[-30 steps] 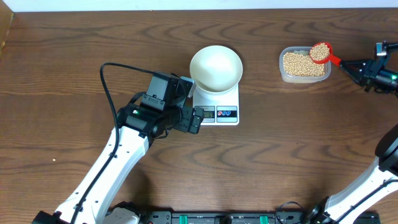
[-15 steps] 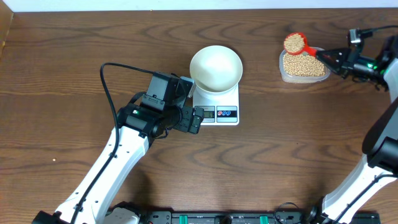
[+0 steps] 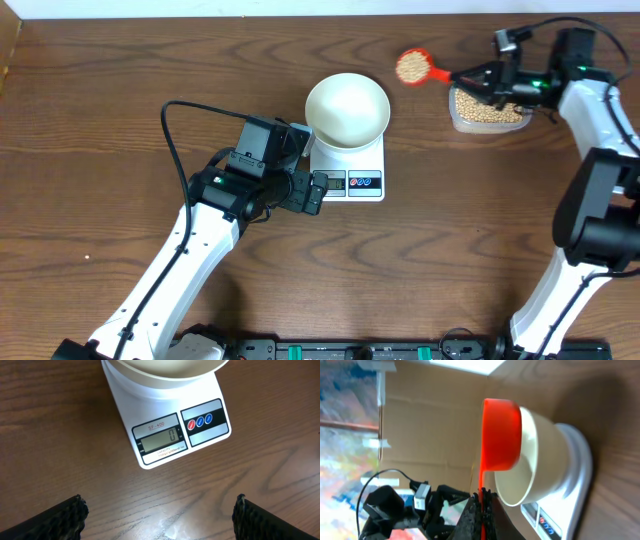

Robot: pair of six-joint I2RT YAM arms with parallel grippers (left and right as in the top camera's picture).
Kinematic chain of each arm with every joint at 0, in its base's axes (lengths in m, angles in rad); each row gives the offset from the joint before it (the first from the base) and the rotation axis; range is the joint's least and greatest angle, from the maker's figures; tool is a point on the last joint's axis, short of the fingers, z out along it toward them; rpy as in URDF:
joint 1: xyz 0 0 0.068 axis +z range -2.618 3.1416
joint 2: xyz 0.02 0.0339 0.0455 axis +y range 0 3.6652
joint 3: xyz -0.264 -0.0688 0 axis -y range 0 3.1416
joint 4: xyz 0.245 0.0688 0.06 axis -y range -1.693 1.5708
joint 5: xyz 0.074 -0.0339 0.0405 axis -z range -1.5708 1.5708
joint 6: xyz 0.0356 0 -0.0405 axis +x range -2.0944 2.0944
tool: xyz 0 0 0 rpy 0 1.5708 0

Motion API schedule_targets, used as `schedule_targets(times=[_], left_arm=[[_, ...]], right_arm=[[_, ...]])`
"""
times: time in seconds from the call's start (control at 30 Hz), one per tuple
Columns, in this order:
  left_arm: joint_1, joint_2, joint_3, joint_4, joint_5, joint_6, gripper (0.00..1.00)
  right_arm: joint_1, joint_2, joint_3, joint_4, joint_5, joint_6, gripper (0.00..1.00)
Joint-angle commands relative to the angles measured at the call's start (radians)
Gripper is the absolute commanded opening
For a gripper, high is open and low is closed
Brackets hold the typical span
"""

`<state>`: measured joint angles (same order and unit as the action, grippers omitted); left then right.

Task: Scoop item into bowl and weigh 50g on scale
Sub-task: 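Carry the filled scoop with the right gripper over the bowl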

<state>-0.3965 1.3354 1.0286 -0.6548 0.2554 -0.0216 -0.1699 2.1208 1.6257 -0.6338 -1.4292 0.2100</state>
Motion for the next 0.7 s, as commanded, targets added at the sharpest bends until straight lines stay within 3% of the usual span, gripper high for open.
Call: schedule_targets(times=[0.0, 0.2, 0.53, 0.67], left_arm=[[-0.002, 0.008, -0.001, -0.003, -0.010, 0.010, 0.95], [-0.002, 0.008, -0.001, -0.003, -0.010, 0.010, 0.95], [-0.002, 0.008, -0.001, -0.003, -0.010, 0.010, 0.95], [-0.002, 0.008, -0.001, -0.003, -0.010, 0.010, 0.95]], right_arm=[[0.049, 0.007, -0.002, 0.003, -0.047, 0.030, 0.01], [0.131, 0.004, -0.002, 0.002, 0.000, 0.030, 0.01], [0.237, -0.097, -0.002, -0.019, 0.364, 0.032, 0.01], [0.264, -0.141, -0.002, -0.027, 0.436, -0.045, 0.01]])
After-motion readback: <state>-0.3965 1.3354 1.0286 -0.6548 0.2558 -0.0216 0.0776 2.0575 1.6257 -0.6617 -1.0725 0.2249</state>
